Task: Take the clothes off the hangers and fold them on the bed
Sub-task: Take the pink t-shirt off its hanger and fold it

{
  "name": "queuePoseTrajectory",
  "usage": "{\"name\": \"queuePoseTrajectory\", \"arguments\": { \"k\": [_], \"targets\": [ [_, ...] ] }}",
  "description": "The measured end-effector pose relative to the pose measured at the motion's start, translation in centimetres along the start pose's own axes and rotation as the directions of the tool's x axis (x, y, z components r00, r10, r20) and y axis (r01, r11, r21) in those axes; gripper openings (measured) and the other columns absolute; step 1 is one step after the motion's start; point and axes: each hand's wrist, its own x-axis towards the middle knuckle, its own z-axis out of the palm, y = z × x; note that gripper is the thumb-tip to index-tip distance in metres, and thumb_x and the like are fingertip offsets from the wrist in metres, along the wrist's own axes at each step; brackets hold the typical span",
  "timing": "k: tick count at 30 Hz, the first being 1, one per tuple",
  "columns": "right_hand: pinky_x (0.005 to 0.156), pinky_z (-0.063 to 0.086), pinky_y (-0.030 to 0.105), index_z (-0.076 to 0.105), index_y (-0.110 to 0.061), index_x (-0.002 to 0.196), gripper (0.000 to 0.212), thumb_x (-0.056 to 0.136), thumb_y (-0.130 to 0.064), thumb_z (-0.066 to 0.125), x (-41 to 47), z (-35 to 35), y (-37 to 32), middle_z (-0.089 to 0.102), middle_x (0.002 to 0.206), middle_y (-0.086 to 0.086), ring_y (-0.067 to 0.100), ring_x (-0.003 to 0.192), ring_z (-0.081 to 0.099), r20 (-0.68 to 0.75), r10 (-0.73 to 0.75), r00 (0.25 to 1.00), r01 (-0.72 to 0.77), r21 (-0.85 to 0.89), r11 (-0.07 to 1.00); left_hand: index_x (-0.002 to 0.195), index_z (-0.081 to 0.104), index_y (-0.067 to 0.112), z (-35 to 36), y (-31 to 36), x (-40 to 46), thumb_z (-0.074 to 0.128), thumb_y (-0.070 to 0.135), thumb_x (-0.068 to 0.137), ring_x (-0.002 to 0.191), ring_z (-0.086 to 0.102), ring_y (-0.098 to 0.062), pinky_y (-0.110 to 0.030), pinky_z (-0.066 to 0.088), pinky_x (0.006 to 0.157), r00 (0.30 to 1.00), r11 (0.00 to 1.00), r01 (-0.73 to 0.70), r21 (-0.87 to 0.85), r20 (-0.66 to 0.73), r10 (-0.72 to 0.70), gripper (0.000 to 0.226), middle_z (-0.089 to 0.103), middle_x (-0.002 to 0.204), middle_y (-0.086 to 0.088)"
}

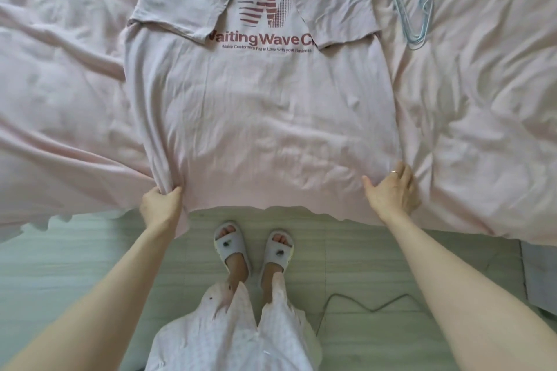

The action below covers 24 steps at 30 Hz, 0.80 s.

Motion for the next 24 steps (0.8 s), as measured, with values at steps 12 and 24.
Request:
{"name": "queuePoseTrajectory", "arguments": {
  "k": [12, 24],
  "targets": [
    [0.073, 0.033, 0.026, 0.054, -0.011, 0.075, 0.021, 0.086, -0.025, 0.065, -0.8, 3.1, 4.5, 0.056, 0.080, 0.005, 0.020, 0.087, 0.049, 0.293, 0.297, 0.909, -0.416, 0.682, 0.601, 0.078, 0.055, 0.020, -0.2, -4.4, -3.0, 0.053, 0.006, 0.086, 0.068, 0.051, -0.013, -0.027, 0.044, 0.056, 0.971, 0.746, 0.237, -0.622, 0.181, -0.158, 0.016, 0.054, 0.078, 0.000],
    [0.073, 0.055, 0.044, 0.053, 0.003, 0.112, 0.028, 0.092, -0.017, 0.048, -3.9, -1.4, 4.7, 0.053, 0.093, 0.009, 0.028, 0.086, 0.053, 0.329, 0.404, 0.854, -0.494, 0.759, 0.425, 0.073, 0.050, 0.007, -4.5, -2.7, -4.9, 0.054, -0.001, 0.085, 0.049, 0.050, -0.012, -0.026, 0.050, 0.036, 0.956, 0.670, 0.292, -0.683, 0.200, -0.213, 0.015, 0.048, 0.051, -0.008]
  ]
}}
